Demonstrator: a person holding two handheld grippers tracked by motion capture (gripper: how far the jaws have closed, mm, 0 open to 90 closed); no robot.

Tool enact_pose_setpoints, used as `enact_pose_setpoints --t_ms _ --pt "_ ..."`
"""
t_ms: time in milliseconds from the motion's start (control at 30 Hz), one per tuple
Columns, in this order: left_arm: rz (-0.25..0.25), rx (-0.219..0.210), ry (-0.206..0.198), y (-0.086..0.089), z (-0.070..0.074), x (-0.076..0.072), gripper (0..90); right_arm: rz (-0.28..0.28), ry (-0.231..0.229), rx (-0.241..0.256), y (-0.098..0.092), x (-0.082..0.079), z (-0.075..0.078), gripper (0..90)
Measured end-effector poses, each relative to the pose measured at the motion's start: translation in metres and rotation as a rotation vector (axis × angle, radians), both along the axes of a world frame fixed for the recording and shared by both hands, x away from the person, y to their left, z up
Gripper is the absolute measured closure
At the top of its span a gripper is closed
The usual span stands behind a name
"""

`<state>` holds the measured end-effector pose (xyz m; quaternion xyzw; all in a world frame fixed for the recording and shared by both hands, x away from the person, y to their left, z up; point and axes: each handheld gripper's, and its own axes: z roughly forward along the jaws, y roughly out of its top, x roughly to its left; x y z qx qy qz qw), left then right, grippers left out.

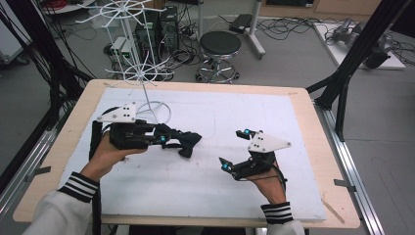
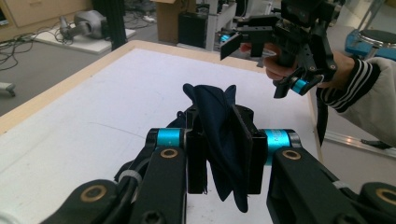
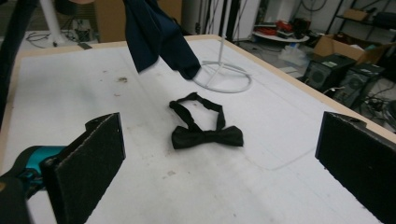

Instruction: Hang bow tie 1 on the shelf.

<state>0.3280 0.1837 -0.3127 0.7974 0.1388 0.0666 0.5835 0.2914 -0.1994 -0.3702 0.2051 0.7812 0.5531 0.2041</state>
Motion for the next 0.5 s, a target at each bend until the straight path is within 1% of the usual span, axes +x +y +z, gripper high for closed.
enact_pose_setpoints --t_ms 100,133,200,367,500 --pt "0.022 -0.005 -0.002 0.008 0.003 0.0 76.3 -0.033 -0.003 0.017 -0.01 -0.003 -0.004 0.6" --pt "0.03 -0.009 0.001 0.011 0.004 -0.001 76.3 -0.037 0.003 0.024 -0.013 -0.004 -0.005 0.6" --pt "0.048 -0.013 -0.001 0.018 0.006 -0.001 76.3 -0.051 -0.002 0.03 -0.018 -0.005 -0.007 0.6" --pt "0.115 -0.037 0.004 0.038 0.014 -0.001 76.3 -0.08 -0.002 0.053 -0.03 -0.009 -0.013 0.7" --pt "0.151 -0.048 -0.004 0.05 0.02 -0.002 76.3 -0.104 0.001 0.071 -0.037 -0.012 -0.018 0.6"
